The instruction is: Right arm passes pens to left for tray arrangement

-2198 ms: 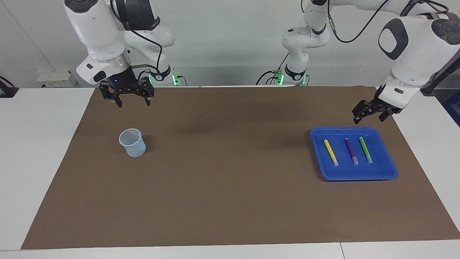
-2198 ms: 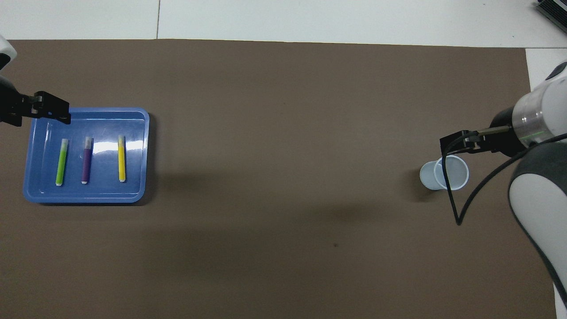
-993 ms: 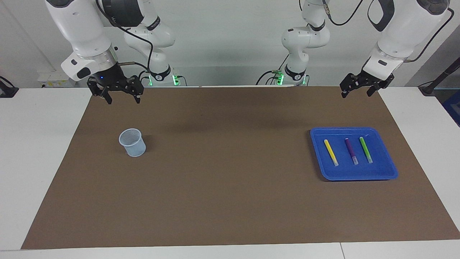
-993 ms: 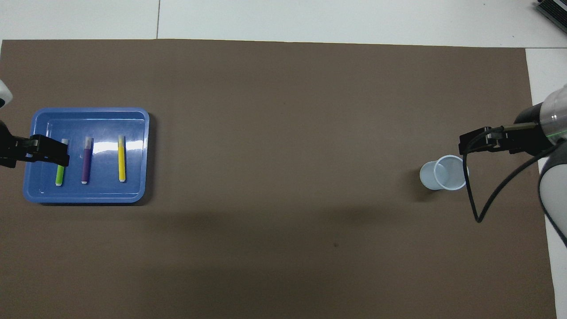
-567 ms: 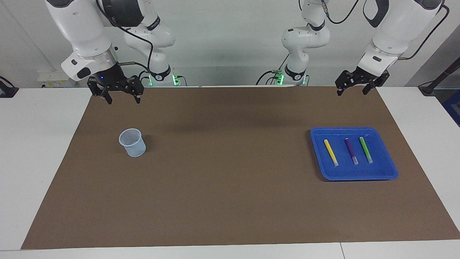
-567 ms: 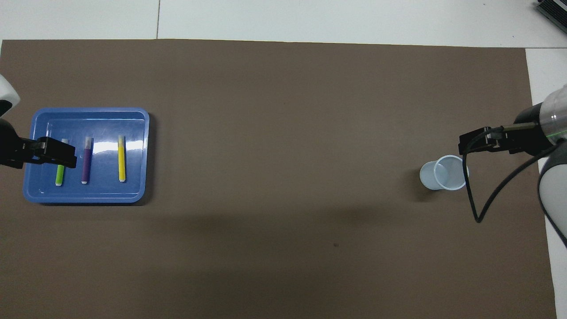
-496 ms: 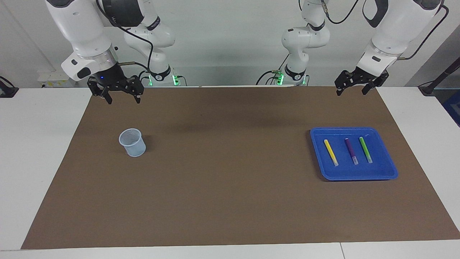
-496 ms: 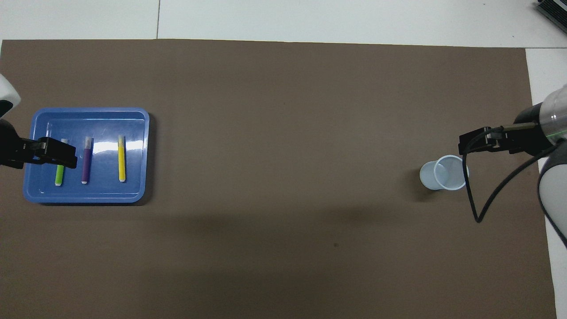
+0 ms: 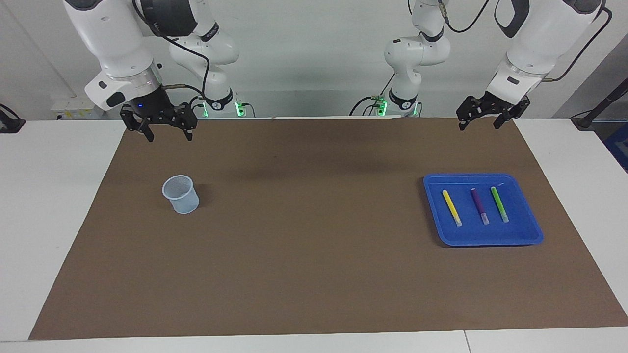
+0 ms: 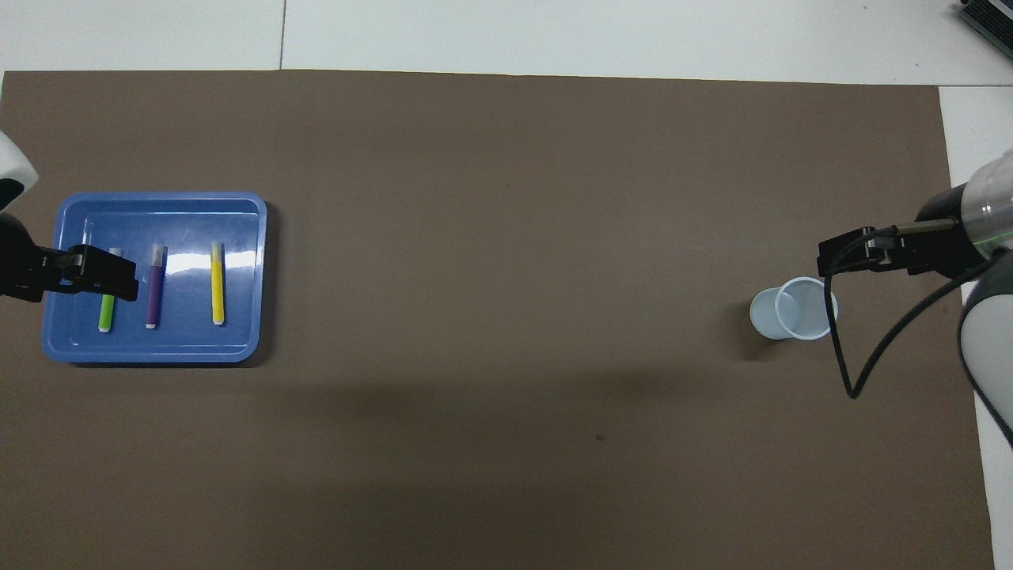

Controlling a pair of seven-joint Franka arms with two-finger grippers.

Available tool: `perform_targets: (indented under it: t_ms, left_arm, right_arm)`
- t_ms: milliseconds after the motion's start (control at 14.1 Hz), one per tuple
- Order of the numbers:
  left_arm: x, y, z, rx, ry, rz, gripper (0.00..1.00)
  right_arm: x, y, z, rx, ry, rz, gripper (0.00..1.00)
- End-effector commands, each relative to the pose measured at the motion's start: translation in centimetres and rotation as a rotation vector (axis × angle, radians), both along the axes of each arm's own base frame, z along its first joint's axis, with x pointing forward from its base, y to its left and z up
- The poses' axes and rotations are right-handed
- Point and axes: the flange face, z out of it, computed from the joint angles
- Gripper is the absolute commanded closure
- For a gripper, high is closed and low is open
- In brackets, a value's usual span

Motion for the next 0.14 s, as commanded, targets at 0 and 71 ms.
perform_targets:
  t_ms: [0, 71]
  left_arm:
    - [-0.54, 0.32, 0.11, -0.009, 0.001, 0.019, 0.0]
    - [-0.53, 0.32, 0.12, -0.009, -0.001, 0.019, 0.0]
  right_arm:
    - [-0.08, 0.2, 0.11, 0.023, -0.004, -0.003, 0.0]
    - [-0.08, 0.2, 0.11, 0.023, -0.004, -0.003, 0.0]
